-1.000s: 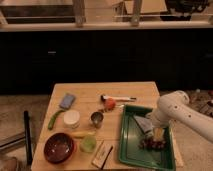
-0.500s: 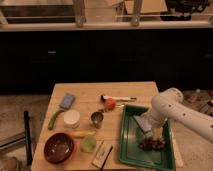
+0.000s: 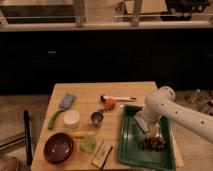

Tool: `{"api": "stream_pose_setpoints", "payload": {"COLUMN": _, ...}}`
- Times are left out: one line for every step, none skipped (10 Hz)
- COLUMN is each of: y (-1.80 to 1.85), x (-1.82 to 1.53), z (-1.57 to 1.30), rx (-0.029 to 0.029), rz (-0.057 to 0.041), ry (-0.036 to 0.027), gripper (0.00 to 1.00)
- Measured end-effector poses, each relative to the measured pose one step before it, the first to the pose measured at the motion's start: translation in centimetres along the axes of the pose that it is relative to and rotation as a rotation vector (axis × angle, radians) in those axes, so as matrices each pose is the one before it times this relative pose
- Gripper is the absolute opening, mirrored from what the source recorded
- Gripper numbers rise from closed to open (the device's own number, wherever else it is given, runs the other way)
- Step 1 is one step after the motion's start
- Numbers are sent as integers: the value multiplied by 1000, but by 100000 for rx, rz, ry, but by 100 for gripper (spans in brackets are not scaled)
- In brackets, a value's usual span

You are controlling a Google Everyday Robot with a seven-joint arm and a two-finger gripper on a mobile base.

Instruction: Place towel in plastic cup

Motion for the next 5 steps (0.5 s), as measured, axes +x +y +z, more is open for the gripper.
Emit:
{"api": "stream_pose_setpoints", "payload": {"y": -356, "x": 156, "z": 260, "rx": 853, "rz": -679, "ry": -317, "gripper": 80}}
{"api": "stream_pose_setpoints", "payload": {"y": -366, "x": 307, "z": 327, "rx": 974, "rz": -271, "ry": -450, "gripper": 80}}
{"api": "stream_pose_setpoints", "payload": {"y": -258, "x": 267, "z": 289, "rx": 547, "rz": -73, "ry": -390, "gripper": 80}}
{"api": "stream_pose_setpoints", "payload": {"y": -245, "x": 216, "z": 443, "rx": 75, "rz": -185, "ry": -338, "gripper": 80}}
{"api": "stream_pose_setpoints", "payload": {"y": -276, "x": 84, "z": 516, "rx": -222, "rz": -274, "ry": -472, "gripper": 80}}
